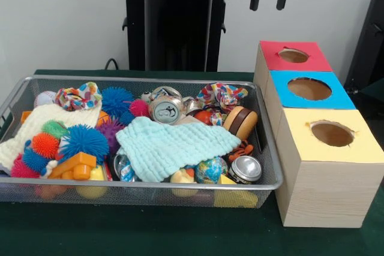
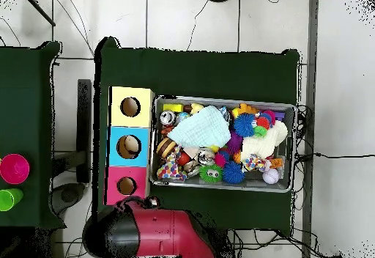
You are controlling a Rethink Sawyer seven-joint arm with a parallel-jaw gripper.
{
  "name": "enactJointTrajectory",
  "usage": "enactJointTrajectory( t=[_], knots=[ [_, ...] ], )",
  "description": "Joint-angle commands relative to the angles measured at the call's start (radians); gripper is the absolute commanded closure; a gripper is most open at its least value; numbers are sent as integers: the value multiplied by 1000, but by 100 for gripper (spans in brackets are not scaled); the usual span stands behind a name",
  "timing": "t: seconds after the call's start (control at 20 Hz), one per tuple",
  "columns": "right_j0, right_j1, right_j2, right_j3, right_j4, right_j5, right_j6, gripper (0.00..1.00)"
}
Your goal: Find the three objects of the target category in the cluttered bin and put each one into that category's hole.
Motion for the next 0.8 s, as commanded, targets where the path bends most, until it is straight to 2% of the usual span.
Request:
enactJointTrajectory(
  t=[0.05, 0.8],
  knots=[
    [-53, 117, 1, -83, -23, -104, 160, 0],
    [-87, 214, -50, -105, -11, -209, 184, 0]
  ],
)
